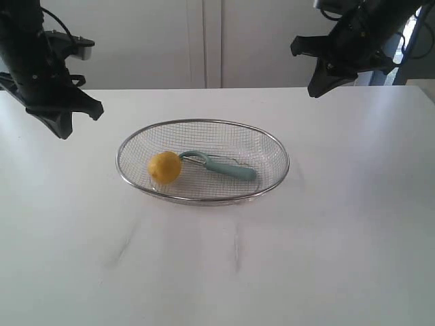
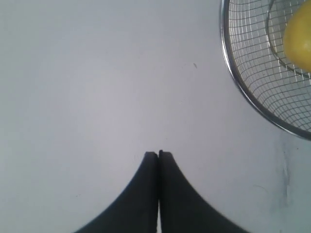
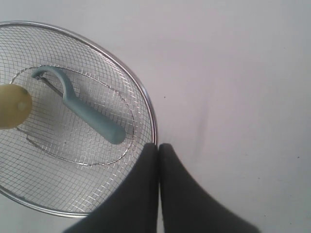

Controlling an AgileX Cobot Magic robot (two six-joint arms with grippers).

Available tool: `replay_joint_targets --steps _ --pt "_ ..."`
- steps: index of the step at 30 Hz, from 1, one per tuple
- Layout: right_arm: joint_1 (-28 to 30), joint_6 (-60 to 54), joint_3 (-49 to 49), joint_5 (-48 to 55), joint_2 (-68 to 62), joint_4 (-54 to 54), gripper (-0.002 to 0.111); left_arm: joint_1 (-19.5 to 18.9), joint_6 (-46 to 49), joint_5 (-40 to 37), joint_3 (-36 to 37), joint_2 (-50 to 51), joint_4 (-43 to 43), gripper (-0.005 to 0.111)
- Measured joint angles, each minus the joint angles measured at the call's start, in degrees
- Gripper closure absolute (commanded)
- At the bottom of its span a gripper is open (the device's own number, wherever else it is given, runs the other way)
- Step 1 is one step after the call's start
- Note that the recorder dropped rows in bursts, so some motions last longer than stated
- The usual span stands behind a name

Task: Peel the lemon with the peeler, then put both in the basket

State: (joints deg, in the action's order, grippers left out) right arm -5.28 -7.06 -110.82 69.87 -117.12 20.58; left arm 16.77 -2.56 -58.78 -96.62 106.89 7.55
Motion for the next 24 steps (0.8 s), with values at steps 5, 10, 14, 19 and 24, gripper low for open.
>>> replay_joint_targets --steps 5,10,14,19,24 --pt "0.00 0.00 0.00 0.00 0.00 0.00 0.108 -1.40 0.00 -0.27 0.00 0.00 0.37 0.107" --pt "0.00 0.00 0.00 0.00 0.00 0.00 0.108 -5.74 0.00 -0.15 0.00 0.00 -2.28 0.107" --pt "0.00 0.00 0.00 0.00 0.00 0.00 0.108 -8.35 0.00 -0.15 0.00 0.00 -5.12 0.107" --pt "0.00 0.00 0.00 0.00 0.00 0.00 0.108 -12.24 0.00 -0.15 0.00 0.00 -10.06 0.107" --pt "0.00 0.00 0.00 0.00 0.00 0.00 0.108 -15.91 0.00 -0.15 0.00 -0.47 -14.77 0.107"
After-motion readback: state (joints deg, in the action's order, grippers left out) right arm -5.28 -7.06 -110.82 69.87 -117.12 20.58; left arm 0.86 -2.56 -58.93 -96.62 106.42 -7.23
